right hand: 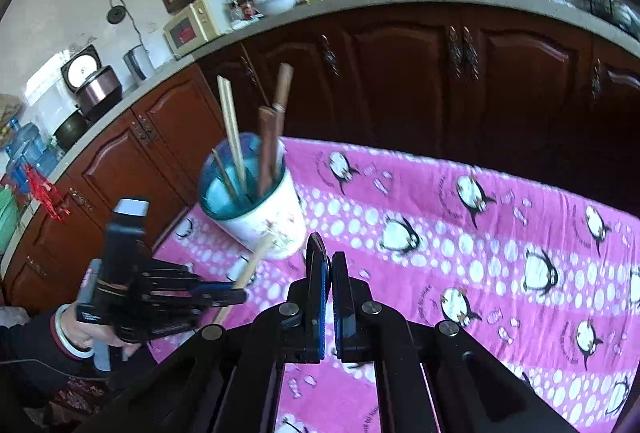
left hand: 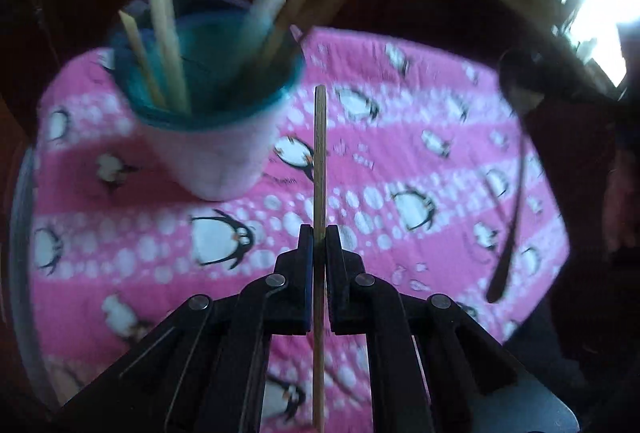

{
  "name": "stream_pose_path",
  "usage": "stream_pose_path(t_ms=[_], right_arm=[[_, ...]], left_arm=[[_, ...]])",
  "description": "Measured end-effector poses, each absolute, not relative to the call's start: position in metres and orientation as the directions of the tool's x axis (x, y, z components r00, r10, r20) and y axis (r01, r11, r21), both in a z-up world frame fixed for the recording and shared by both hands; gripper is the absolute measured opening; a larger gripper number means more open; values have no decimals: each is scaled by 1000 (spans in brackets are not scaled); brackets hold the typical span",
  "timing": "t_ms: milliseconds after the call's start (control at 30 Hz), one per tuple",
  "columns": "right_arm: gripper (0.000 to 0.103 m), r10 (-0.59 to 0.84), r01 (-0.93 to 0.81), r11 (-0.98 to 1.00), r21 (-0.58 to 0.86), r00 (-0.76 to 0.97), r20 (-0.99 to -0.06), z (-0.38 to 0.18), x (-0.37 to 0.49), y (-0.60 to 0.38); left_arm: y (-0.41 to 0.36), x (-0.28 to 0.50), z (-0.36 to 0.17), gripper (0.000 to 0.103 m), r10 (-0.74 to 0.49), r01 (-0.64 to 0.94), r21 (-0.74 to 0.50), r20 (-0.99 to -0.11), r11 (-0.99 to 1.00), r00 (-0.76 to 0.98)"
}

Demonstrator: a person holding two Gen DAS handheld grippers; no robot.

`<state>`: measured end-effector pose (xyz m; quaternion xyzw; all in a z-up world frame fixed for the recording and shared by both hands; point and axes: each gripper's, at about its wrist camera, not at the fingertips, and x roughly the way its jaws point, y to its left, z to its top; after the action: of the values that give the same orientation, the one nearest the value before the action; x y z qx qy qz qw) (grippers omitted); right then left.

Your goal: Organize utensils

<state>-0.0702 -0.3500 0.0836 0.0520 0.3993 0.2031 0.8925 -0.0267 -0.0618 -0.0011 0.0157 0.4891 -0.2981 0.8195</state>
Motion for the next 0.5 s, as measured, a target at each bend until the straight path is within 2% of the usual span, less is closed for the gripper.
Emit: stream_pose_path(t_ms=[300, 500], right_arm=[[2, 429, -404, 895, 188, 663, -613, 136, -54, -300], [2, 351, -369, 926, 83, 760, -547, 162, -23, -261]], left_arm=[[-1, -15, 109, 4, -563, 464, -342, -647, 817, 515], [17, 16, 157, 4, -473, 382, -279, -520, 881, 711]])
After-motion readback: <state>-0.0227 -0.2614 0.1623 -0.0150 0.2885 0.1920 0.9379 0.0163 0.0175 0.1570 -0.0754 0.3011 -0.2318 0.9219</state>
